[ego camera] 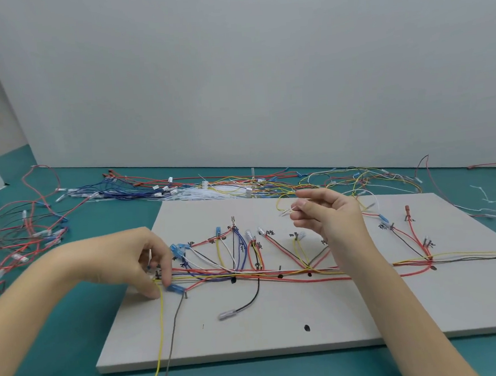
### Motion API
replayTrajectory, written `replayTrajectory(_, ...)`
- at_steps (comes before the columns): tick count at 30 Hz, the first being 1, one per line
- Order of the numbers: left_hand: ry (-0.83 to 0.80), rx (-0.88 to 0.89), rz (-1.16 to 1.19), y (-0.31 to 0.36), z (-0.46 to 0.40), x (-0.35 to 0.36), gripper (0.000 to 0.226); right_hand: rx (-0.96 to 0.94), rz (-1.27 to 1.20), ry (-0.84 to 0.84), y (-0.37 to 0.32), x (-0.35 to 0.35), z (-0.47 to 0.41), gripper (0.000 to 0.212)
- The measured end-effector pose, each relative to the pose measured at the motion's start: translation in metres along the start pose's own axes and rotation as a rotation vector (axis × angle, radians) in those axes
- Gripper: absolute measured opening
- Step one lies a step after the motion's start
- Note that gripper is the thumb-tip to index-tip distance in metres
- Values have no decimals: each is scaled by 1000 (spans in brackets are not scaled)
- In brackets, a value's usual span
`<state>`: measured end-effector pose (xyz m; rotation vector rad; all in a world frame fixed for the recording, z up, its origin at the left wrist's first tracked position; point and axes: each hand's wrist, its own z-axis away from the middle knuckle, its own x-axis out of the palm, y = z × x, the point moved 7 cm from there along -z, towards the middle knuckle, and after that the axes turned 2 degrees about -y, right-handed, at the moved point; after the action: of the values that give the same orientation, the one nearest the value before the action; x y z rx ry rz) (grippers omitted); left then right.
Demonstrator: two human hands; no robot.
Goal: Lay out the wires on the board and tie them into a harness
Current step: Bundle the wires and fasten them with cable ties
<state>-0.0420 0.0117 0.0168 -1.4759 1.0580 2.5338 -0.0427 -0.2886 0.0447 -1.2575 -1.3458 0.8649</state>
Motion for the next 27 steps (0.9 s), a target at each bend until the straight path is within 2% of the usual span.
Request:
replayTrajectory(8,179,136,103,25,13,-8,30,90,-40,-64,4,4,-2,21)
replayTrajectory(12,200,220,435,60,5,-10,20,229,-187,-110,9,10,2,27)
replayTrajectory(14,231,226,507,76,-6,-8,16,283,-191,-154,11,13,5,27)
replayTrajectory(17,291,183,563,88,-23,0,29,333,-87,-307,14,21,12,27)
replayTrajectory(20,381,113,573,92,-36,7,36,364,57,-553,14,33,24,24)
replayTrajectory(23,453,70,604,90,-44,10,36,462,151,-837,17,48,45,46)
replayTrajectory(25,449,52,628,87,-46,12,36,479,162,-919,17,51,53,42)
replayTrajectory(27,402,64,634,85,-45,15,32,483,206,-933,15,45,53,31)
